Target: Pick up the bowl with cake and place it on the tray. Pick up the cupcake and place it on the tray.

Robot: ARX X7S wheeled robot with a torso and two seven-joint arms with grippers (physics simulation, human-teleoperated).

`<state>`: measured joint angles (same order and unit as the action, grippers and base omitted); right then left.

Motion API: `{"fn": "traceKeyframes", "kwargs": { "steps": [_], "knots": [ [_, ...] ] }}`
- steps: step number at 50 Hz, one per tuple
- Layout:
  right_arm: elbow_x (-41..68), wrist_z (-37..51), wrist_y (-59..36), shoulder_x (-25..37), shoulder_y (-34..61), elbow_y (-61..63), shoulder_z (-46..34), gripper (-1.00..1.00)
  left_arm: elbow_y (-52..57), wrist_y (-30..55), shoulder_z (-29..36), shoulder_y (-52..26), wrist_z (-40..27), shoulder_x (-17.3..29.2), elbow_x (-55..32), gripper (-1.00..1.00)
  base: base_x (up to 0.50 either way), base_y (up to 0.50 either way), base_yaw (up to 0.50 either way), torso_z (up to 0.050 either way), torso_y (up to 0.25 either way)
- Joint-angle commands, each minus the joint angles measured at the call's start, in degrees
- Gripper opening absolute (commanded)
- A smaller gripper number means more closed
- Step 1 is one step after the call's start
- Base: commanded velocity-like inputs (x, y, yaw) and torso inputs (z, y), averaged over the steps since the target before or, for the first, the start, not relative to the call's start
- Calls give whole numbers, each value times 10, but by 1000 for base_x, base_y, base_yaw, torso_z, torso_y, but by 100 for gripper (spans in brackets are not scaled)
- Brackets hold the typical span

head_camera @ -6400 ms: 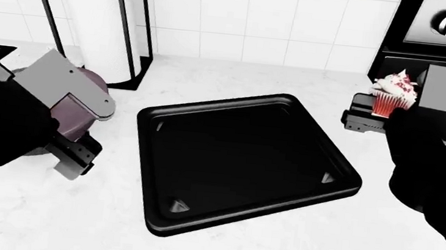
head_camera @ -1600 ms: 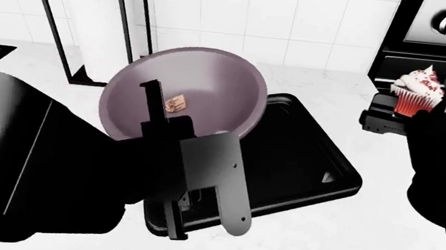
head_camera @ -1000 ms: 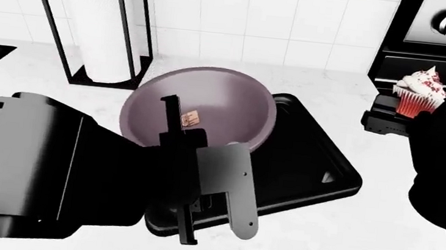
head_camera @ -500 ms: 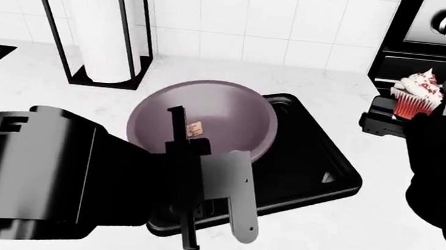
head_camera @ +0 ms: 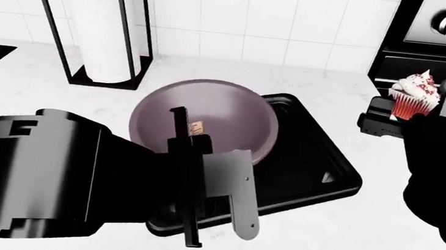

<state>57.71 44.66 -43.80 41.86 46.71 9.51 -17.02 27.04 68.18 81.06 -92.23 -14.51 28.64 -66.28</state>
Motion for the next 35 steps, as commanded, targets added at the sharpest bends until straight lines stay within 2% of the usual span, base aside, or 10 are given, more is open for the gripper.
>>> {"fn": "traceKeyframes", "kwargs": {
  "steps": [1, 23, 35],
  "knots": [
    [-9, -5, -4, 0, 2, 2, 1, -100, -9, 6, -6, -1, -12, -1, 5, 100, 0, 0, 0, 0, 0],
    [-12, -10, 2, -1, -1, -2, -1, -100, 1, 20, -36, -18, -46, 0, -31, 100, 0, 0, 0, 0, 0],
    [-10, -10, 0, -1, 1, 1, -2, -100, 34, 22, -113, -33, -127, 19, -157, 100, 0, 0, 0, 0, 0]
  ]
}}
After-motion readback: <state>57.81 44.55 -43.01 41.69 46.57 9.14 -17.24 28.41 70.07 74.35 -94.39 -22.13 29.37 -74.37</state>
